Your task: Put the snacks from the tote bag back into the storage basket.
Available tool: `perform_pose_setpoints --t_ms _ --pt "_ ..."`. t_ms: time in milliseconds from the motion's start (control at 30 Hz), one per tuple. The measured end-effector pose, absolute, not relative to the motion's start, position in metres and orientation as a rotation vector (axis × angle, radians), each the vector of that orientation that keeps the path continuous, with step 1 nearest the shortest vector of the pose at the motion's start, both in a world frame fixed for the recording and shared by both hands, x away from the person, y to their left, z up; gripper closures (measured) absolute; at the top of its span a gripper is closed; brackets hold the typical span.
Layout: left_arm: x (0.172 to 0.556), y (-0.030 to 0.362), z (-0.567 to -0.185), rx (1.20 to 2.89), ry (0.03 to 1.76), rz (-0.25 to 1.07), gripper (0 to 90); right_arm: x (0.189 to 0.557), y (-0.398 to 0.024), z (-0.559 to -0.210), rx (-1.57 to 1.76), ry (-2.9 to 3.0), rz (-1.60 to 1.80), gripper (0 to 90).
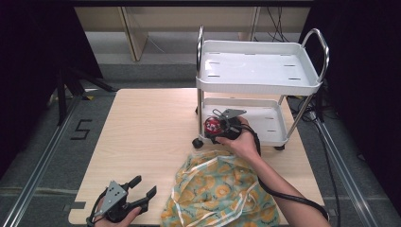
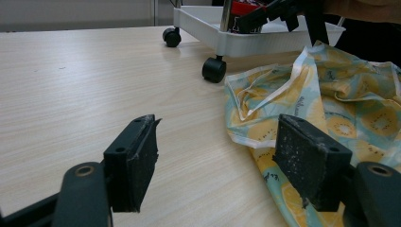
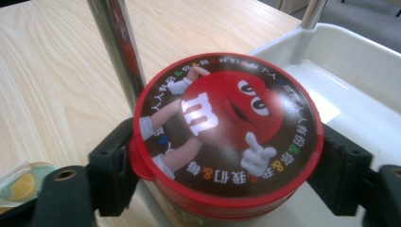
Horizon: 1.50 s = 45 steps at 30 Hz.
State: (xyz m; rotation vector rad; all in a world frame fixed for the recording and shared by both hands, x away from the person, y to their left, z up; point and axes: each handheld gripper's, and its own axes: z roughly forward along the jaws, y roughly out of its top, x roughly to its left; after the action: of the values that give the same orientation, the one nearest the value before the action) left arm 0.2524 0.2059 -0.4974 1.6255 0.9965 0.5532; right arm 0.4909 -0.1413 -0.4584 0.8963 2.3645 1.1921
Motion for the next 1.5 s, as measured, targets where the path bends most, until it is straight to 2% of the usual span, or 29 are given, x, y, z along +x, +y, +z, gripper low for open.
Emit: perform_pose_setpoints --t_ms 233,1500 --pt "0.252 0.206 -0.497 1.626 0.996 0.554 29.9 0.488 -0.141 -0.454 0.905 2.371 1.168 17.5" --pt "0.252 0.206 -0.497 1.626 1.0 0.559 29.9 0.435 -0.179 -0.431 0.861 2.371 1.169 18.3"
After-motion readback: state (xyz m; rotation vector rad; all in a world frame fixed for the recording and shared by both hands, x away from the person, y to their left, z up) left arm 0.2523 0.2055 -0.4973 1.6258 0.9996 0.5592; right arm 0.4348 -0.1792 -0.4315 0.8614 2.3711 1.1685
